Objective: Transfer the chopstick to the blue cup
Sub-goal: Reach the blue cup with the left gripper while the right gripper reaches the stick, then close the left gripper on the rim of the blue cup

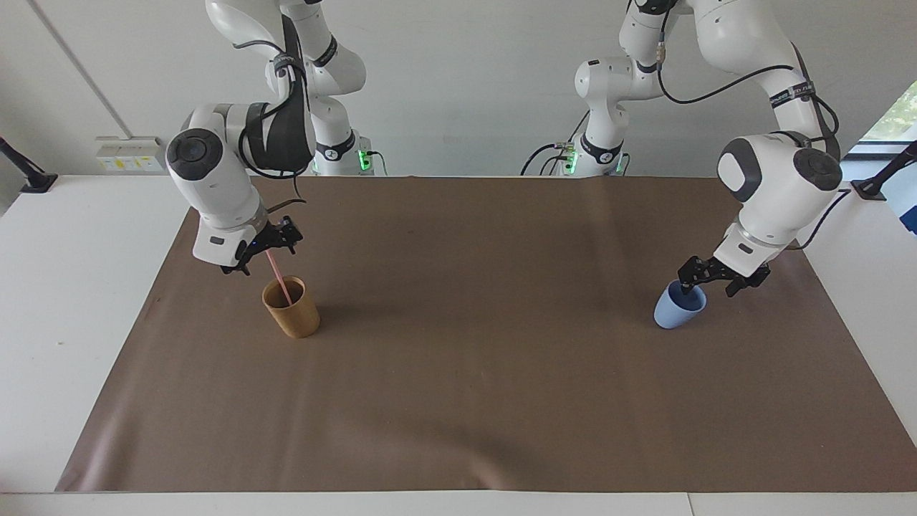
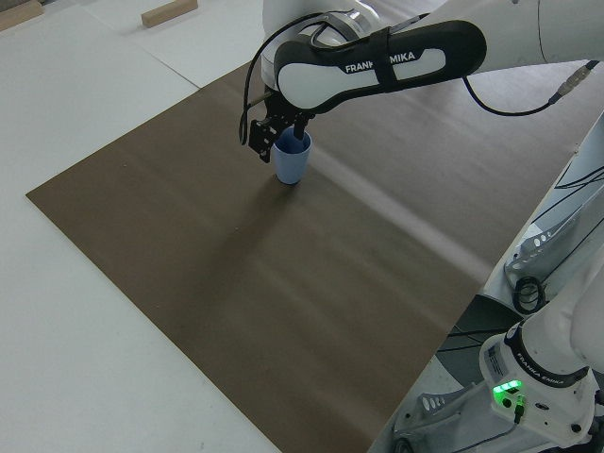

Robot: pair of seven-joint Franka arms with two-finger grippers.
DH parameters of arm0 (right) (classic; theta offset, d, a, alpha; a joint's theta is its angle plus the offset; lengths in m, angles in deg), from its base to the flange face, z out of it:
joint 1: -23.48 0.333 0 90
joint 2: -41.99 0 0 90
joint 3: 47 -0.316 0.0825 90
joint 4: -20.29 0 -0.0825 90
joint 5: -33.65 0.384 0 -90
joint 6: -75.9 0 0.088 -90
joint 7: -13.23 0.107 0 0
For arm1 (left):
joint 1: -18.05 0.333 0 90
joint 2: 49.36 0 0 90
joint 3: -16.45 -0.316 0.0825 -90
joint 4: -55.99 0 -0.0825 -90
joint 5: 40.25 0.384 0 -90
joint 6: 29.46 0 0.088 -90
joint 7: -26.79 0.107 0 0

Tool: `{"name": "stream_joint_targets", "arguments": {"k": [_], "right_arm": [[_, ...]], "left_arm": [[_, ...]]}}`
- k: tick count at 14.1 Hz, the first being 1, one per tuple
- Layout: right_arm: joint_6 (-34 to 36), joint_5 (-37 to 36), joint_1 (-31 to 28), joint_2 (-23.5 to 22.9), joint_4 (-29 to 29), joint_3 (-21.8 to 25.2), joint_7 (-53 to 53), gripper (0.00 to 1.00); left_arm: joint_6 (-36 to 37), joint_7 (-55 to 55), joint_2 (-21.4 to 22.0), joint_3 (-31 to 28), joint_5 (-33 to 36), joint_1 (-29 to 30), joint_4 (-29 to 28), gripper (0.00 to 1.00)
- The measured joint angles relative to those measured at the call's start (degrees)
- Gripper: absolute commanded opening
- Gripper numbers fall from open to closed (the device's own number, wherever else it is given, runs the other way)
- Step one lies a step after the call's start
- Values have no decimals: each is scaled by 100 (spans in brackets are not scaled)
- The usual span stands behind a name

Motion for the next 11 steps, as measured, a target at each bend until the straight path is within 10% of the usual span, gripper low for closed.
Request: {"name": "stream_joint_targets", "arguments": {"k": [3, 7, 11], "right_arm": [[0, 0, 0, 4, 1, 0, -1, 100], [1, -2, 33, 20, -13, -19, -8, 69], [1, -11, 55, 23, -22, -18, -8, 64]], "left_arm": [[-33, 0, 2, 0, -101, 0, -2, 98], [-176, 0, -56, 16, -107, -2, -103, 86], [-274, 0, -128, 26, -111, -4, -141, 4]]}}
